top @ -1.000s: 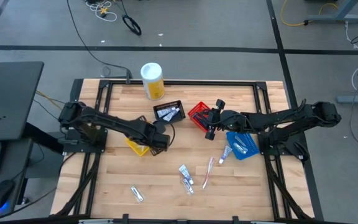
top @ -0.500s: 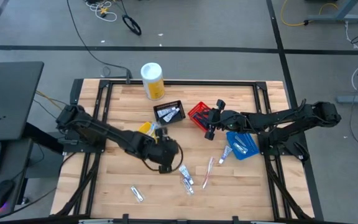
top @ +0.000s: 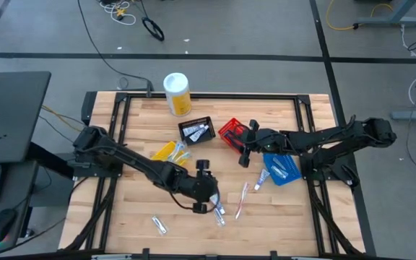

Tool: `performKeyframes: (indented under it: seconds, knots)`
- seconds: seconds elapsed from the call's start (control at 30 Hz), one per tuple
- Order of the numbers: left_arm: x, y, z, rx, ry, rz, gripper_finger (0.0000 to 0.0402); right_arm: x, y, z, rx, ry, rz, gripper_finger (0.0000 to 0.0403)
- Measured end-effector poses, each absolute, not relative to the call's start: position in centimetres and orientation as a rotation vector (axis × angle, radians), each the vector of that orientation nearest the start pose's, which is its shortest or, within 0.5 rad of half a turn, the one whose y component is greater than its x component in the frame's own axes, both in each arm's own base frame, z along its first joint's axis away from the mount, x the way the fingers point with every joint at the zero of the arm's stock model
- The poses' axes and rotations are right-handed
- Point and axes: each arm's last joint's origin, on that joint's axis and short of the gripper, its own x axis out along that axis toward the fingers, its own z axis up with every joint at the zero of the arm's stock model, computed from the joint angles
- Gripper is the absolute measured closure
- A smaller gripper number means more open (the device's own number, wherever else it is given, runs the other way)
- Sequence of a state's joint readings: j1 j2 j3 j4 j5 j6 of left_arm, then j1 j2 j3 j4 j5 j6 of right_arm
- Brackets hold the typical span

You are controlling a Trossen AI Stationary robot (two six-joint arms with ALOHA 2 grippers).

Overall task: Pick & Place Travel size toiletries
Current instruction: Put the white toothpaste into the black basket

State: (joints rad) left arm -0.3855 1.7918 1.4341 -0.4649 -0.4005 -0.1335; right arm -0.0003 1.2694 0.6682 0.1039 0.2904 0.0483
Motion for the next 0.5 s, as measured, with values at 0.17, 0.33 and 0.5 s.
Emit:
performKeyframes:
  seconds: [0.17, 0.33, 0.5]
  knots:
    - [38.3, -14.1, 24.5, 0.242, 0.764, -0.125, 0.0211, 26.0, 0.0, 21.8, 0.012, 0.517, -0.274, 0.0266]
    - [39.4, -15.0, 21.1, 0.292, 0.825, -0.289, 0.0203, 25.5, 1.0, 20.7, 0.053, 0.617, -0.259, 0.0266]
    - [40.0, -15.2, 17.6, 0.372, 0.916, -0.305, 0.0184, 25.2, 1.5, 19.6, 0.098, 0.716, -0.268, 0.0266]
